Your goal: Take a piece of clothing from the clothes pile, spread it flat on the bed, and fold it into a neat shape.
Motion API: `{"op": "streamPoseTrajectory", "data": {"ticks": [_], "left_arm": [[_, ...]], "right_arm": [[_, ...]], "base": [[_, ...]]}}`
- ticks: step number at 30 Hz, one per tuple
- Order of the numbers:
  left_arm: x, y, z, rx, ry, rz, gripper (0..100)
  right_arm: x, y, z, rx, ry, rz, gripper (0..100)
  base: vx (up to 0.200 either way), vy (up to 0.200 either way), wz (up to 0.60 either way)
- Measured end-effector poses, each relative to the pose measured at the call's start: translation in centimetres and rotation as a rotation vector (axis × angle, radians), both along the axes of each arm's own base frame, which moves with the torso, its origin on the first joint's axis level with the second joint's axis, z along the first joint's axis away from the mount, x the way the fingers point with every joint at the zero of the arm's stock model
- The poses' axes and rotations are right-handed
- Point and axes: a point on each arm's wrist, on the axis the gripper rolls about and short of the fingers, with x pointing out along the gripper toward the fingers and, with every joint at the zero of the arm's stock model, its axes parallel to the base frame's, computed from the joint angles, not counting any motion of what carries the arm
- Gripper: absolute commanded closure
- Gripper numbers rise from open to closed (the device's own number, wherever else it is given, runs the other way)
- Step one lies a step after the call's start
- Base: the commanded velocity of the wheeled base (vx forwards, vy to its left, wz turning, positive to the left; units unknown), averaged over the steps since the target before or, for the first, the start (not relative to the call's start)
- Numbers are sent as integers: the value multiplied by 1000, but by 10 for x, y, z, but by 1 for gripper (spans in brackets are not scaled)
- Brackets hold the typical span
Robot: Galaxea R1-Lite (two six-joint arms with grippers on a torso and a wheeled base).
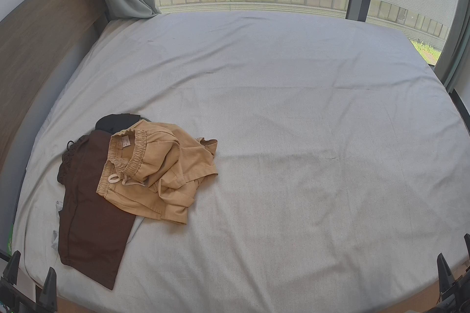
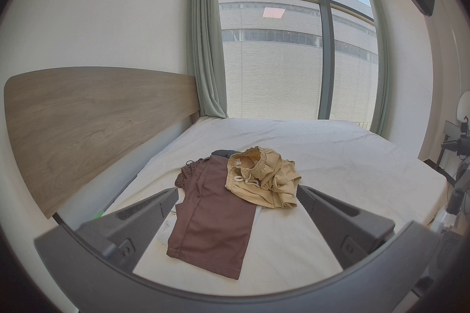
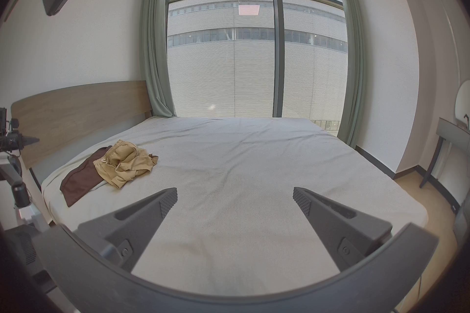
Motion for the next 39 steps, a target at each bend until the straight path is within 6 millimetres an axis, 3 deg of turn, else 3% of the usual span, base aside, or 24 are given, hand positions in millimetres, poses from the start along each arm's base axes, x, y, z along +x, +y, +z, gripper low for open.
{"op": "streamPoseTrajectory", "data": {"ticks": [28, 39], "left_arm": [[0, 0, 4, -8, -34, 0, 0], [-6, 1, 63, -18, -159, -33, 0]], "right_arm": [[0, 0, 0, 4, -1, -1, 0], [0, 0, 0, 8, -1, 1, 0]], "base": [[0, 0, 0], [0, 0, 0]]}}
